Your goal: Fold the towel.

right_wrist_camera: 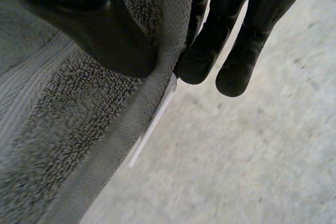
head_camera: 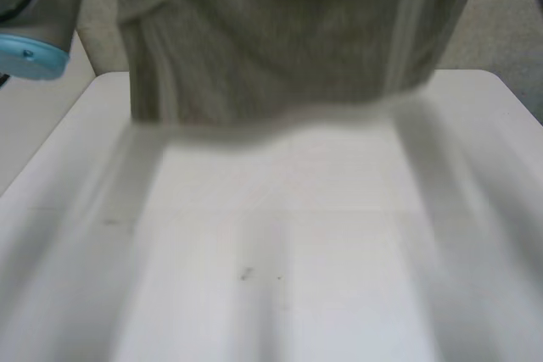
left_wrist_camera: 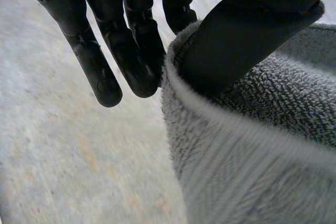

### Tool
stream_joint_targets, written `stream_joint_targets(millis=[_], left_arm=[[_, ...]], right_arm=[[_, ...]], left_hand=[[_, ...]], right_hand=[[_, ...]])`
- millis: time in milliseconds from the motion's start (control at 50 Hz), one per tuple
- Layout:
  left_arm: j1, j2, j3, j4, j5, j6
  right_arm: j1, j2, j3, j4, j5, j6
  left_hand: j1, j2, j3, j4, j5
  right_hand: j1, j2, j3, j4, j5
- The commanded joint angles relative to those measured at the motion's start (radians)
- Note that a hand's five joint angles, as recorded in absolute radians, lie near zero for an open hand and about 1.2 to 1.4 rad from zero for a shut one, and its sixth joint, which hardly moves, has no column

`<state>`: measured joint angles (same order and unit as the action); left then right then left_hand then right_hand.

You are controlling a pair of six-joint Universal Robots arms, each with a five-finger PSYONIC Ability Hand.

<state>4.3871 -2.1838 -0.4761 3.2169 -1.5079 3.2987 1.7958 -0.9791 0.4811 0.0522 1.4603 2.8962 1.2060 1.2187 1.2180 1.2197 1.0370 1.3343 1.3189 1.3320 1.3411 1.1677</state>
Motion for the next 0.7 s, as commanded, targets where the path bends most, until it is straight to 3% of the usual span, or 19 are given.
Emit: stream_joint_targets(millis=[20, 80, 180, 320, 400, 620, 700], left_arm=[[0.012, 0.16, -0.277, 0.008, -0.017, -0.08], [0.023, 0.208, -0.446, 0.009, -0.014, -0.076], [0.045, 0.245, -0.693, 0.011, -0.011, -0.059], [0.049, 0.217, -0.998, 0.038, 0.038, 0.018], [0.051, 0.164, -1.075, 0.075, 0.071, 0.053], [0.049, 0.131, -1.196, 0.196, 0.084, 0.116], [0.049, 0.139, -1.199, 0.205, 0.081, 0.116]], right_arm=[[-0.027, -0.134, 0.207, 0.043, -0.017, 0.031], [-0.036, -0.148, 0.261, 0.081, -0.034, 0.028], [-0.049, -0.171, 0.512, 0.202, -0.159, -0.058], [-0.072, -0.158, 0.81, 0.184, -0.176, -0.175], [-0.104, -0.145, 0.999, 0.085, -0.178, -0.204], [-0.207, -0.201, 1.202, -0.086, -0.212, -0.19], [-0.262, -0.233, 1.243, -0.14, -0.245, -0.164]], left_hand=[[0.19, 0.178, 0.178, 0.177, 0.185], [0.19, 0.178, 0.178, 0.177, 0.185], [0.19, 0.178, 0.178, 0.177, 0.185], [0.19, 0.178, 0.178, 0.177, 0.185], [0.19, 0.178, 0.178, 0.177, 0.185], [0.185, 0.172, 0.173, 0.171, 0.179], [-0.07, -0.082, -0.082, -0.083, -0.075]], right_hand=[[0.062, 0.077, 0.064, 0.055, 0.054], [0.062, 0.077, 0.064, 0.055, 0.054], [0.062, 0.077, 0.064, 0.055, 0.054], [0.062, 0.077, 0.064, 0.055, 0.054], [0.062, 0.077, 0.064, 0.055, 0.054], [0.062, 0.077, 0.064, 0.055, 0.054], [0.062, 0.077, 0.064, 0.055, 0.054]])
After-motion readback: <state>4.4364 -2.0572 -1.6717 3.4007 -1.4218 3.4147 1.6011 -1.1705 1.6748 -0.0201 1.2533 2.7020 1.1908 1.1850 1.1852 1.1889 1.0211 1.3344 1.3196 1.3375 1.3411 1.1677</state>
